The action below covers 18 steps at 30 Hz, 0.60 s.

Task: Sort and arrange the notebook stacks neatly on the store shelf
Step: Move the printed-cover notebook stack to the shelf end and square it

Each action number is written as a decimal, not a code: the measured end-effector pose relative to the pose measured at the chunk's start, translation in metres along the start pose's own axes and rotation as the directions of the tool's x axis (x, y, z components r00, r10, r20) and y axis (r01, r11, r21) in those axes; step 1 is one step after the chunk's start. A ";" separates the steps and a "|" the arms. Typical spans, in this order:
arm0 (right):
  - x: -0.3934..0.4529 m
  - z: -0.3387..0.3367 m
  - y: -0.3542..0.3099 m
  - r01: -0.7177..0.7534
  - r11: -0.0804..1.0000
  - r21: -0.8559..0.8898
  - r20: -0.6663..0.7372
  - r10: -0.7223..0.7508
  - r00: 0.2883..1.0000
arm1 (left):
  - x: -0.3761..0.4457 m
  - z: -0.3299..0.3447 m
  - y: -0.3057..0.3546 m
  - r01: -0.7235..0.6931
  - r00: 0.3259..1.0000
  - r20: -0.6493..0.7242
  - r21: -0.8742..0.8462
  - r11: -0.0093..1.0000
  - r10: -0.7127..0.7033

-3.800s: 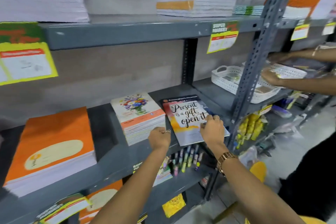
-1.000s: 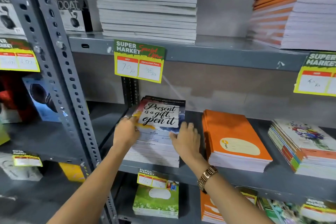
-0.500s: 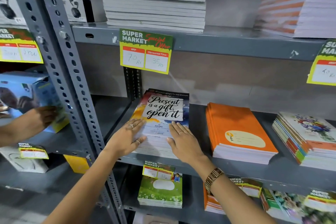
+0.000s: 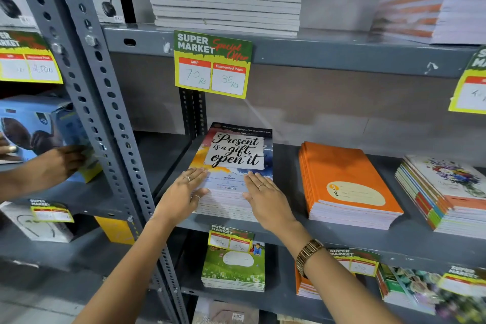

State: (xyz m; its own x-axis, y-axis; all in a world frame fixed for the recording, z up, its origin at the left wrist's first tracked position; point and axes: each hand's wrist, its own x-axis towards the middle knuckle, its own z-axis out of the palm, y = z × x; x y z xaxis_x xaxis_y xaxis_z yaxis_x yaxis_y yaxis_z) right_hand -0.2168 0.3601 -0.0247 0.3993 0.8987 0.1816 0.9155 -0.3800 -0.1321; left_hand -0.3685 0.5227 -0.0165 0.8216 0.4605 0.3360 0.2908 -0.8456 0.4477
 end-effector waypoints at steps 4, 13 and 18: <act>-0.001 0.002 -0.003 -0.006 1.000 -0.010 -0.026 0.006 1.000 | 0.001 0.000 -0.001 -0.005 1.000 0.009 -0.017 1.000 0.005; -0.002 -0.003 -0.001 0.002 0.999 0.035 -0.003 -0.002 1.000 | 0.002 -0.001 0.002 0.130 0.991 0.010 -0.217 0.968 -0.131; -0.001 -0.008 0.003 0.018 0.997 0.071 0.037 -0.021 0.999 | 0.005 -0.010 0.002 0.169 0.985 0.027 -0.305 0.937 -0.169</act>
State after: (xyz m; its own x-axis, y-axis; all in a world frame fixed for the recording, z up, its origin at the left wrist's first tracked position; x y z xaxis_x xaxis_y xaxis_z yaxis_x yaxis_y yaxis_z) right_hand -0.2141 0.3561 -0.0175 0.3779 0.9138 0.1486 0.9168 -0.3471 -0.1973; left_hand -0.3685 0.5263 -0.0061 0.7735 0.5892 0.2333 0.2619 -0.6325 0.7289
